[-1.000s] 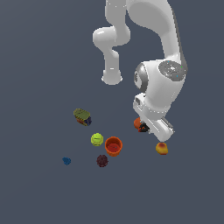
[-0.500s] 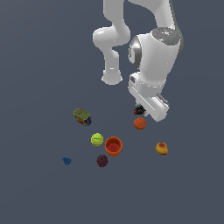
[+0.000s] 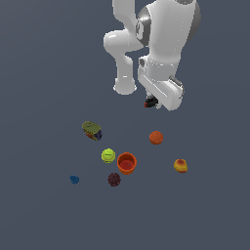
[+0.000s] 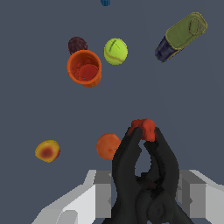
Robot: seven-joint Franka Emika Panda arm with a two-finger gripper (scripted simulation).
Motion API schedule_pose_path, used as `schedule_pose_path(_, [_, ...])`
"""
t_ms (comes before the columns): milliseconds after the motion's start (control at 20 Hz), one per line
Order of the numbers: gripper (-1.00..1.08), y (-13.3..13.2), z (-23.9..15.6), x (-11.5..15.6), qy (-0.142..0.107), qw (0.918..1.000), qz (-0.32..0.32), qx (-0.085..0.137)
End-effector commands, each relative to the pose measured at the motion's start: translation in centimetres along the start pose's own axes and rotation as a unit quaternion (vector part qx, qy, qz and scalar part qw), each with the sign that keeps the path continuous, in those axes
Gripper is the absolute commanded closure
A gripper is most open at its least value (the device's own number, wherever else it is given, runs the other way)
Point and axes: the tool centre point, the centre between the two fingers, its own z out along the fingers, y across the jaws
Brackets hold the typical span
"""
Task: Pick up a designated object from a clutter of objects.
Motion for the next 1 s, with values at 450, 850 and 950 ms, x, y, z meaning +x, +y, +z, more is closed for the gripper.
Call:
schedule_pose_path(450, [1.08, 4.5, -5.6, 0.0, 0.001, 1.0, 0.0, 0.0])
schedule_pose_path(850, [1.08, 5.4, -7.0, -0.1, 0.001, 1.0, 0.0, 0.0])
schedule_pose_path(950, [1.08, 5.4, -7.0, -0.1, 0.001, 1.0, 0.0, 0.0])
